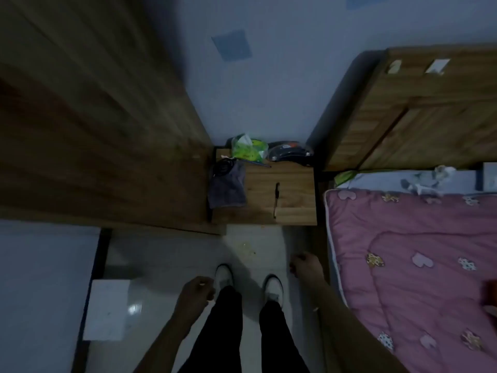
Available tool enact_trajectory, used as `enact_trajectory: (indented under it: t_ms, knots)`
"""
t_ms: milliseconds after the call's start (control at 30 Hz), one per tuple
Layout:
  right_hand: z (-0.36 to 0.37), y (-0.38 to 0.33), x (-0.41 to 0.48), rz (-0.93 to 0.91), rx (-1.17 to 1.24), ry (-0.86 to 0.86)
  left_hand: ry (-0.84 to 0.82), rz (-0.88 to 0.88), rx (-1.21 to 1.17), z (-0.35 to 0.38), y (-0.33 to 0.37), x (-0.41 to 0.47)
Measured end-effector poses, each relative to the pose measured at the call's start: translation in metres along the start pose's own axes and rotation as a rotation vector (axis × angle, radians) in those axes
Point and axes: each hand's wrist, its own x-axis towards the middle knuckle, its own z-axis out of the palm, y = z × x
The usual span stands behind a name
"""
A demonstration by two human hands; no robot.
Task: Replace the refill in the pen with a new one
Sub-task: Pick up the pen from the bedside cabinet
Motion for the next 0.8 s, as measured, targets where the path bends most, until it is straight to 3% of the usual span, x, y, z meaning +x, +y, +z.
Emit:
enact_trajectory:
  t_ms: [233,667,800]
  knots:
    - [0.030,-0.016,0.100,0.007,-0.005,0.058,-0.066,0.046,0.048,0.042,0.026,0.079]
    - [0.068,-0.028,0.230,-0.212,-0.484,0.305,-0.094,0.026,0.023,0.059,0.015,0.202]
    - [0.079,-0.046,0.247,-0.173,-0.521,0.351,-0.107,0.009,0.025,0.063,0.016,0.217]
